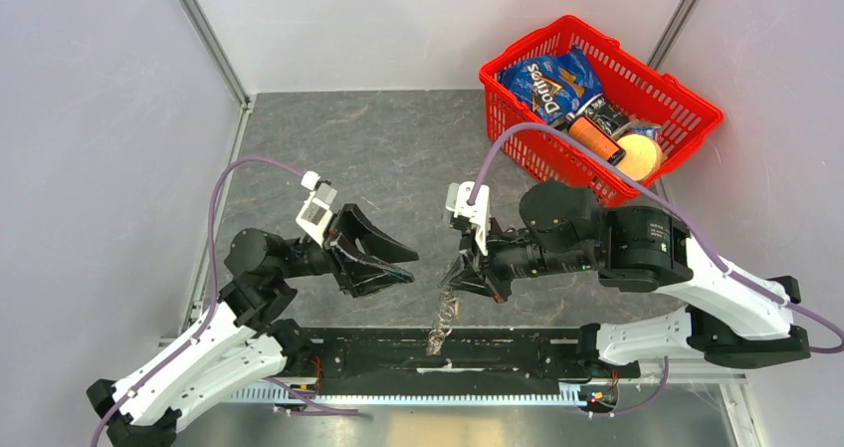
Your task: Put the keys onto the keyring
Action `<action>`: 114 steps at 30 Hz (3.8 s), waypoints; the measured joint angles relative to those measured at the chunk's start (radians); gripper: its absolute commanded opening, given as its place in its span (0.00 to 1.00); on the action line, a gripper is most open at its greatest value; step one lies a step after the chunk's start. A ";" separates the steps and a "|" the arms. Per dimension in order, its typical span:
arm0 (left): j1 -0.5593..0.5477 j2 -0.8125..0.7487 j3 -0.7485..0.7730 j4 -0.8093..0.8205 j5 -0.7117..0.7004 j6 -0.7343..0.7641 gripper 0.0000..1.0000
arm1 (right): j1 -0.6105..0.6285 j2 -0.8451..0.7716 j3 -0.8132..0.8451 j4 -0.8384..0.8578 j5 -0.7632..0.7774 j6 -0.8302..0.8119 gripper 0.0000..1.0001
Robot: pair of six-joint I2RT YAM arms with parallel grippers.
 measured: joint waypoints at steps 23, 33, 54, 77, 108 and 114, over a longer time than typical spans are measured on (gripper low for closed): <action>0.000 0.033 -0.063 0.286 0.090 -0.153 0.48 | 0.000 0.053 0.000 0.102 -0.001 0.035 0.00; 0.000 0.033 -0.068 0.297 0.096 -0.160 0.46 | 0.000 0.056 0.014 0.134 0.022 0.042 0.00; 0.001 0.043 -0.069 0.301 0.098 -0.163 0.23 | 0.004 0.086 0.043 0.166 0.029 0.053 0.00; 0.002 0.025 -0.069 0.299 0.097 -0.164 0.02 | 0.005 0.084 0.043 0.180 0.021 0.080 0.00; 0.000 0.011 -0.075 0.275 0.069 -0.157 0.02 | 0.005 -0.015 -0.090 0.277 0.028 0.125 0.00; -0.009 0.019 -0.074 0.275 0.069 -0.155 0.02 | 0.005 -0.015 -0.090 0.272 0.027 0.124 0.00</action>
